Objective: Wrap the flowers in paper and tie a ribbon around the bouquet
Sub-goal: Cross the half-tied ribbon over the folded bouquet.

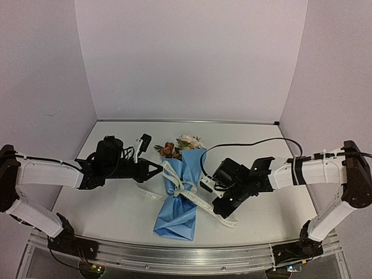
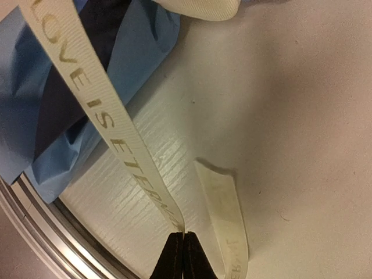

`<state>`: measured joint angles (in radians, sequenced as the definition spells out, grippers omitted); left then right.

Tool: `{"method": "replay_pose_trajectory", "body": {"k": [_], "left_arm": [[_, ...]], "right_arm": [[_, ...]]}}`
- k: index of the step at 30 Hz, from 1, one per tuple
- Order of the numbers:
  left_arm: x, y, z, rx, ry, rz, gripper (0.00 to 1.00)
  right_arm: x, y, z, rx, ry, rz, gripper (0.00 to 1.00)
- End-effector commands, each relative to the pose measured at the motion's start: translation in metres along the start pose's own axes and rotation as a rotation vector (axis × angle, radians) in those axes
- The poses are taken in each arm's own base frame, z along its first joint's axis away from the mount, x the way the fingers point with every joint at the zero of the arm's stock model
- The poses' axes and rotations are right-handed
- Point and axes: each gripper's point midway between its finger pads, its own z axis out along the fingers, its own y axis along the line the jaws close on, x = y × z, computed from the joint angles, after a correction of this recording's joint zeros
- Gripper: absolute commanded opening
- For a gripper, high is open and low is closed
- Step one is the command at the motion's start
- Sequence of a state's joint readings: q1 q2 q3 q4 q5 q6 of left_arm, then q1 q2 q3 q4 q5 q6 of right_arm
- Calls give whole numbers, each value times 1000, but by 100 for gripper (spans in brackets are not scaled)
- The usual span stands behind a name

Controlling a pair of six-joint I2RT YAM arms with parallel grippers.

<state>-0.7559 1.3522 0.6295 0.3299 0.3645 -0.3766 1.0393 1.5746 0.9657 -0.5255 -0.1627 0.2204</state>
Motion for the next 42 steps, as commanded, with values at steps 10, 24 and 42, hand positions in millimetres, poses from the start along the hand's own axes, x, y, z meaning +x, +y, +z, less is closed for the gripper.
{"method": "replay_pose_trajectory", "body": {"k": [10, 24, 42], "left_arm": [[19, 28, -34, -165, -51, -118, 0], [22, 43, -50, -258, -103, -163, 0], [17, 12, -21, -72, -2, -74, 0]], "right_arm": [[-13, -15, 30, 91, -40, 44, 0], [-15, -32, 28, 142, -41, 43, 0], [-74, 11, -15, -195, -230, 53, 47]]}}
